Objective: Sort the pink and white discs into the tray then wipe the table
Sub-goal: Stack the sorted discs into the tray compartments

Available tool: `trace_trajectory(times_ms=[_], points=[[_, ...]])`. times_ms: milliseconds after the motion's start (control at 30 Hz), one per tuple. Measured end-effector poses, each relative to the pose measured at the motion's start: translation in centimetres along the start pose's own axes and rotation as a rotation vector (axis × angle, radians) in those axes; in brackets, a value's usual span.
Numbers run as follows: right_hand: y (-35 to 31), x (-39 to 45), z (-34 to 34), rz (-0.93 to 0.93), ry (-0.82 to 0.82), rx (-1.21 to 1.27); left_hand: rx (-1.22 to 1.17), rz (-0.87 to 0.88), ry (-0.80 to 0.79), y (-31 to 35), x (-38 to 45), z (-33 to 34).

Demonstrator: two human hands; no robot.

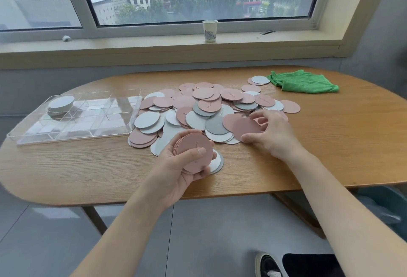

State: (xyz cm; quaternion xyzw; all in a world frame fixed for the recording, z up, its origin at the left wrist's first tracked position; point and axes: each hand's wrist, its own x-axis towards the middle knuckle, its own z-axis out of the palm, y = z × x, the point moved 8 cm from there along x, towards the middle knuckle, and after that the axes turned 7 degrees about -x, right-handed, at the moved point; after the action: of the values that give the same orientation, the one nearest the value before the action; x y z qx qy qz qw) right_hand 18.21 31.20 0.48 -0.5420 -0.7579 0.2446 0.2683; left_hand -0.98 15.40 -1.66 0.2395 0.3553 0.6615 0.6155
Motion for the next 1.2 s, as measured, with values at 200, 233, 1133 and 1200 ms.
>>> trace_trajectory(times_ms=[200,233,1133,1200], points=[[0.7,-0.5,0.2,0.047,0.020,0.135,0.023,0.009,0.008,-0.1,0.0,0.1],[0.5,-0.5,0.4,0.047,0.012,0.131,0.019,0.011,0.012,-0.1,0.0,0.0],[-6.5,-5.0,1.2,-0.156,-0.160,0.627,-0.041,0.014,0.010,0.0,0.0,0.1],[-7.1,-5.5,2.1,-0.161,-0.171,0.616,-0.039,0.014,-0.005,0.0,0.0,0.1]])
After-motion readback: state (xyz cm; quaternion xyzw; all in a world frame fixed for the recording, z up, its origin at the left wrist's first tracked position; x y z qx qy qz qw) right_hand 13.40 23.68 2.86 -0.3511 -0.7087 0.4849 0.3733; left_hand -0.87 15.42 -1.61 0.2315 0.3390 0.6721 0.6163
